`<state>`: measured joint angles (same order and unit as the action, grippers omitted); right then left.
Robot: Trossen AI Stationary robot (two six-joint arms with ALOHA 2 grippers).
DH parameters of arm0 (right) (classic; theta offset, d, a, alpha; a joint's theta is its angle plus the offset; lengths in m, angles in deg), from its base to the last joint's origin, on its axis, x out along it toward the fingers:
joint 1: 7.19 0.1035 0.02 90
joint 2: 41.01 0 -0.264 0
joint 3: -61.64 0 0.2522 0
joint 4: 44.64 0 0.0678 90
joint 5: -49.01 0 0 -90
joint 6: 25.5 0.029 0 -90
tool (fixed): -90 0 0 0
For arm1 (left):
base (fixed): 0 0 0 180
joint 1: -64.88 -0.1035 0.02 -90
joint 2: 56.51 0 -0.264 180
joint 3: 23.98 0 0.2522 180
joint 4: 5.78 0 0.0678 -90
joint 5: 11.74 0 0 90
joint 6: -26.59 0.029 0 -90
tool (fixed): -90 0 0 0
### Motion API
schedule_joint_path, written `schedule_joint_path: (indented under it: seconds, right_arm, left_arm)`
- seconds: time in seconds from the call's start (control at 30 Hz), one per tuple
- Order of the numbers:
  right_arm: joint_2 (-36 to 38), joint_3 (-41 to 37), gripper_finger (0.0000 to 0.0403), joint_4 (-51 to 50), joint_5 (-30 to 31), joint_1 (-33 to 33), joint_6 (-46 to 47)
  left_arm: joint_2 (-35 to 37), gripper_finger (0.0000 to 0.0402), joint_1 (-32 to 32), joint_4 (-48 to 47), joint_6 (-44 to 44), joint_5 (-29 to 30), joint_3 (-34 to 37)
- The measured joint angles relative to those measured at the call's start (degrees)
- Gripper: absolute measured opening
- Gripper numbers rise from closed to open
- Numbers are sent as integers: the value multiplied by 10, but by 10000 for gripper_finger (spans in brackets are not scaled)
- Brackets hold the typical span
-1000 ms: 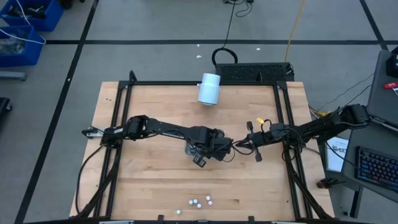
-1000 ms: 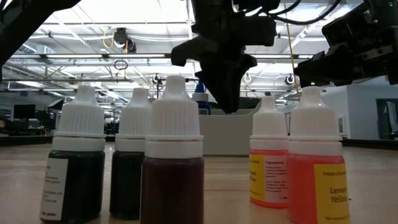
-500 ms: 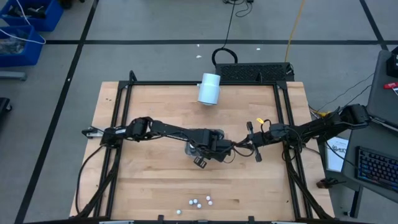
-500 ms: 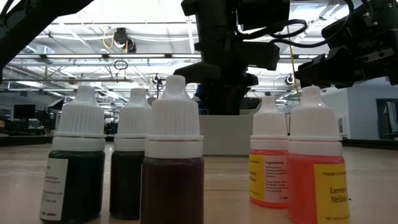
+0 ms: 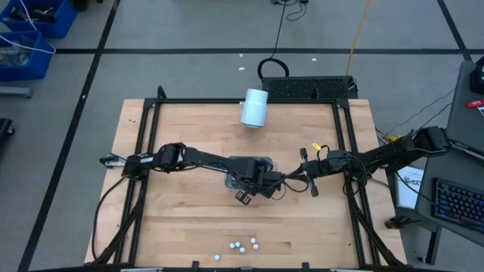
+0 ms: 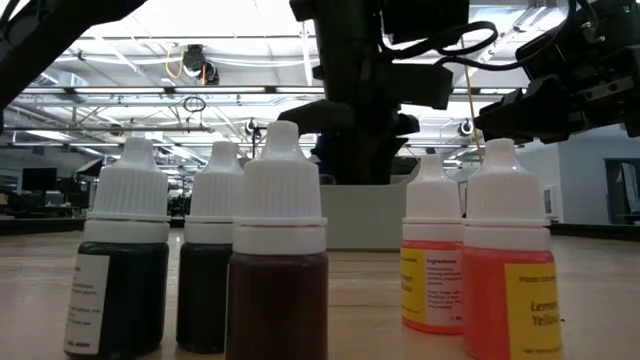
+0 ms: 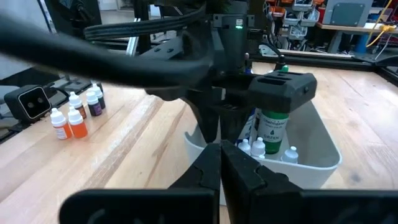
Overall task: Pick & Place food coloring
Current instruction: Put the small blue food coloring bottle into the gray bin, then put the small yellow food coloring bottle into the gray bin
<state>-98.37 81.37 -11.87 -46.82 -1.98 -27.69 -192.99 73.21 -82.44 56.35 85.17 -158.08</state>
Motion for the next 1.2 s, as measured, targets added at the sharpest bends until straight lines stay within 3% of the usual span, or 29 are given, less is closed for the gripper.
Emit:
schedule_joint_path:
  seconds: [0.3, 0.4, 0.47, 0.6, 0.7, 0.8, 0.97, 1.2]
  right_arm:
    - [0, 0, 0, -1, -1, 0, -5]
    - [0, 0, 0, -1, -1, 0, -20]
    - [0, 0, 0, 0, -1, 0, -28]
    - [0, 0, 0, -1, -2, 0, -31]
    - [0, 0, 0, 0, -2, 0, -32]
    - [0, 0, 0, -1, -2, 0, -32]
    - [0, 0, 0, -1, -2, 0, -31]
    - [0, 0, 0, -1, -2, 0, -31]
  left_arm:
    - [73, 164, 42, -5, 8, 56, -1]
    - [127, 159, 69, -15, -35, 77, -1]
    - [171, 152, 91, -38, -84, 57, -1]
    - [249, 111, 140, -111, -234, -18, -2]
    - [288, 57, 185, -145, -313, -9, 0]
    - [336, 10, 238, -135, -329, 16, 22]
    - [461, 7, 295, -17, -358, 148, 146]
    - [665, 6, 253, 208, -370, 198, 456]
